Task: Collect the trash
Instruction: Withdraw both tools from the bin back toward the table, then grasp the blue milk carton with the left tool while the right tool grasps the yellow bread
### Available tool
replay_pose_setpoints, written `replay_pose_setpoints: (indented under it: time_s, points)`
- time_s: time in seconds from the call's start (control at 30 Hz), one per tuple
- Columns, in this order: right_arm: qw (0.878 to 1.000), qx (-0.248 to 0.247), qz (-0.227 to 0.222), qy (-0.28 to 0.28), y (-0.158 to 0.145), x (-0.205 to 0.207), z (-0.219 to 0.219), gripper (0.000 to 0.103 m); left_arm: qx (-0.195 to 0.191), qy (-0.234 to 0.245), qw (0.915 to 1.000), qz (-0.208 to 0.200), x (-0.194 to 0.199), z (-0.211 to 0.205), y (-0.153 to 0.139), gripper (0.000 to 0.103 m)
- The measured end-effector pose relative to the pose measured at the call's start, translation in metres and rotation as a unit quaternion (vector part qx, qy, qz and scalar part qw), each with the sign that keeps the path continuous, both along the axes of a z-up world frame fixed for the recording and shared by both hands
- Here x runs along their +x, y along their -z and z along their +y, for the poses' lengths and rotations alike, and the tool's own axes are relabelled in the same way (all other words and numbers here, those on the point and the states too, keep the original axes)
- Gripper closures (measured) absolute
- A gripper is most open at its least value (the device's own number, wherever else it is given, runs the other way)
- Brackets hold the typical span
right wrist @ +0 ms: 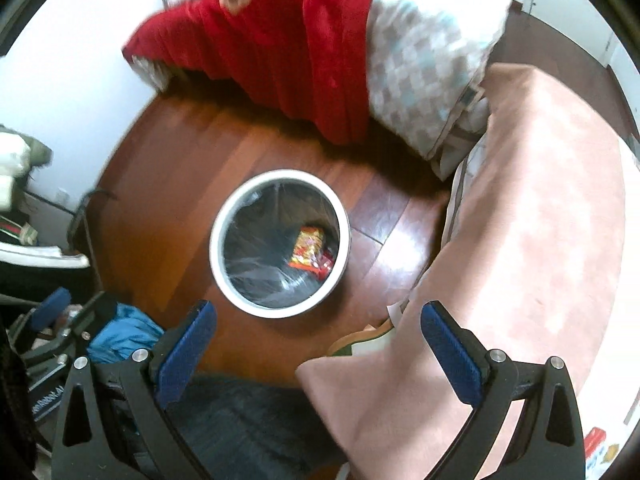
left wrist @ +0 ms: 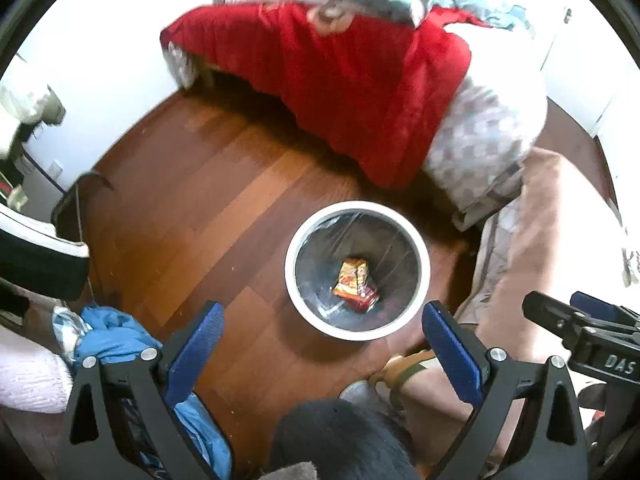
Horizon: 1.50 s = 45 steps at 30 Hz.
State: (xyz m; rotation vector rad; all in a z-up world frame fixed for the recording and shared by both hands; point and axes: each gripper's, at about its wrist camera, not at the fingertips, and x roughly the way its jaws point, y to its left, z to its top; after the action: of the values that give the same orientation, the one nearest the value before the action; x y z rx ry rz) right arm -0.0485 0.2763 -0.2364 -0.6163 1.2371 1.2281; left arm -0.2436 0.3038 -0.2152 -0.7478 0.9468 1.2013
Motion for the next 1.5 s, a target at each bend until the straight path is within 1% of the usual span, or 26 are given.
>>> replay_pose_setpoints:
  time_s: [0.07,0.2,0.27,0.37,0.43,0.53,0.6,0.7,0.73,0.8,0.87,0.9,0.93,1.0,1.07,1.13,1.17,1.2,1.23,1.27,1.3,1.37,1.4,1.43,1.47,1.5]
  points:
    - [1.0,0.025,0.005,0.009,-0.027,0.01,-0.021,0.0,0.021,0.011,0.9997,0.001,0.01,-0.014,-0.023,0.002]
    - [0.998,0.058,0.008,0.039,-0.067,0.037,-0.07,0.0,0.048,0.042,0.9979,-0.014,0.036,-0.041,-0.052,0.002]
    - [0.996,0.065,0.005,0.065,-0.082,0.06,-0.106,0.0,0.052,0.06,0.9965,-0.025,0.054,-0.055,-0.059,0.002]
    - [0.992,0.058,0.003,0.108,-0.089,0.095,-0.165,0.0,0.051,0.093,0.9937,-0.036,0.09,-0.079,-0.058,0.002]
    - [0.989,0.046,0.004,0.14,-0.084,0.119,-0.202,0.0,0.036,0.122,0.9911,-0.038,0.123,-0.097,-0.046,0.002]
    - [0.98,0.013,-0.004,0.199,-0.064,0.165,-0.27,0.0,0.005,0.168,0.9852,-0.035,0.174,-0.124,-0.019,0.002]
    - [0.97,-0.011,-0.01,0.244,-0.047,0.196,-0.314,0.0,-0.016,0.207,0.978,-0.025,0.214,-0.148,0.006,0.002]
    - [0.949,-0.045,-0.01,0.313,-0.017,0.243,-0.38,0.0,-0.05,0.247,0.9676,-0.014,0.26,-0.178,0.036,0.002]
    - [0.941,-0.056,-0.008,0.334,-0.006,0.259,-0.401,0.0,-0.062,0.26,0.9636,-0.017,0.274,-0.189,0.043,0.002]
    - [0.931,-0.065,0.005,0.36,0.01,0.283,-0.43,0.0,-0.07,0.286,0.9554,-0.02,0.297,-0.21,0.046,0.002]
    - [0.923,-0.072,0.026,0.376,0.025,0.3,-0.453,0.002,-0.064,0.344,0.9363,-0.031,0.321,-0.24,0.044,0.002]
    - [0.921,-0.075,0.037,0.38,0.031,0.304,-0.462,0.003,-0.052,0.377,0.9243,-0.028,0.331,-0.254,0.041,0.002]
    - [0.92,-0.08,0.043,0.381,0.035,0.307,-0.471,0.003,-0.04,0.416,0.9081,-0.022,0.343,-0.268,0.039,0.002]
    - [0.921,-0.087,0.043,0.378,0.04,0.309,-0.48,0.003,-0.022,0.492,0.8701,-0.004,0.363,-0.292,0.036,0.002]
    - [0.922,-0.093,0.048,0.374,0.045,0.311,-0.49,0.003,-0.014,0.566,0.8241,0.024,0.381,-0.313,0.041,0.003]
    - [0.922,-0.096,0.051,0.371,0.049,0.313,-0.491,0.003,-0.01,0.63,0.7743,0.056,0.394,-0.33,0.05,0.003]
    - [0.922,-0.097,0.052,0.37,0.05,0.313,-0.493,0.003,-0.009,0.655,0.7525,0.071,0.4,-0.337,0.056,0.003]
    - [0.922,-0.097,0.054,0.37,0.052,0.314,-0.491,0.003,-0.016,0.674,0.7337,0.087,0.406,-0.342,0.063,0.003]
    - [0.922,-0.095,0.056,0.371,0.053,0.314,-0.492,0.003,-0.025,0.687,0.7193,0.099,0.411,-0.345,0.07,0.003]
    - [0.922,-0.093,0.057,0.371,0.056,0.315,-0.492,0.003,-0.039,0.697,0.7082,0.108,0.416,-0.347,0.078,0.003]
    - [0.922,-0.093,0.057,0.371,0.056,0.314,-0.488,0.003,-0.045,0.702,0.7019,0.114,0.419,-0.349,0.084,0.006]
    - [0.922,-0.089,0.059,0.372,0.057,0.315,-0.488,0.003,-0.025,0.7,0.7038,0.118,0.426,-0.35,0.089,0.014]
    - [0.922,-0.087,0.058,0.373,0.059,0.316,-0.485,0.003,-0.031,0.695,0.7094,0.115,0.429,-0.349,0.09,0.043]
    - [0.921,-0.084,0.059,0.375,0.059,0.316,-0.484,0.003,-0.051,0.68,0.7226,0.114,0.434,-0.344,0.092,0.068]
    - [0.921,-0.078,0.06,0.377,0.059,0.316,-0.483,0.003,-0.068,0.659,0.7414,0.106,0.437,-0.337,0.093,0.071]
    - [0.921,-0.074,0.061,0.377,0.058,0.315,-0.482,0.003,-0.072,0.639,0.7603,0.094,0.439,-0.331,0.091,0.075]
